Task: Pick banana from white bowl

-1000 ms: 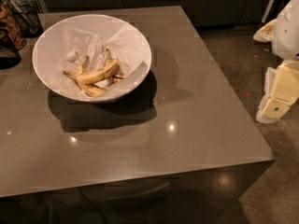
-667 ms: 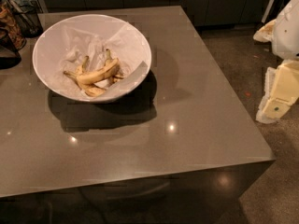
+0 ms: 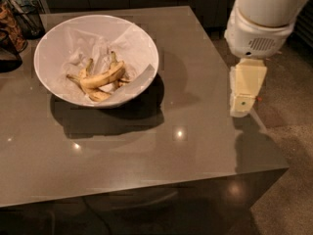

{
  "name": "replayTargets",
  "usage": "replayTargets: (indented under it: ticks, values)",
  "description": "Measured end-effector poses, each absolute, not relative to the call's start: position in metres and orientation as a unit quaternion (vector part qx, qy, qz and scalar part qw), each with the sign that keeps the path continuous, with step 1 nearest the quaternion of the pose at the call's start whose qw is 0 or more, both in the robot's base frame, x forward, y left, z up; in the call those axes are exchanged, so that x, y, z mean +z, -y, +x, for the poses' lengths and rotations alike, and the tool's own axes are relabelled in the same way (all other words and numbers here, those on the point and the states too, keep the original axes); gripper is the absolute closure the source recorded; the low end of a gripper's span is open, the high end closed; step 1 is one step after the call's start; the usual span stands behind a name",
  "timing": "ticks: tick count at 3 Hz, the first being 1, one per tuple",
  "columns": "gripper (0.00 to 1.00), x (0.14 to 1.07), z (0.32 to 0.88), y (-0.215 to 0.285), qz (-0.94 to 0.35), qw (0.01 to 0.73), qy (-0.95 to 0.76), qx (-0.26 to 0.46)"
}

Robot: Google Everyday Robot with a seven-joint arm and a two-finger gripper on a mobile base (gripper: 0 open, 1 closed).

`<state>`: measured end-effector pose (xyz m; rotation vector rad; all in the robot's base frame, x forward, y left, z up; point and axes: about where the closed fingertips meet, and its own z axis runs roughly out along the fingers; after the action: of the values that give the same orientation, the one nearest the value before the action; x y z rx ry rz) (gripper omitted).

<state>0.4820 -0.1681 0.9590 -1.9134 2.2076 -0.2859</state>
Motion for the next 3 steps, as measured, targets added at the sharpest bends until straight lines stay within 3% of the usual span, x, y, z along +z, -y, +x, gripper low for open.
replayTargets:
  ticks: [3]
  values:
    - [0.00, 0.965, 0.514, 0.129, -0.701, 0.077, -0.694, -0.146]
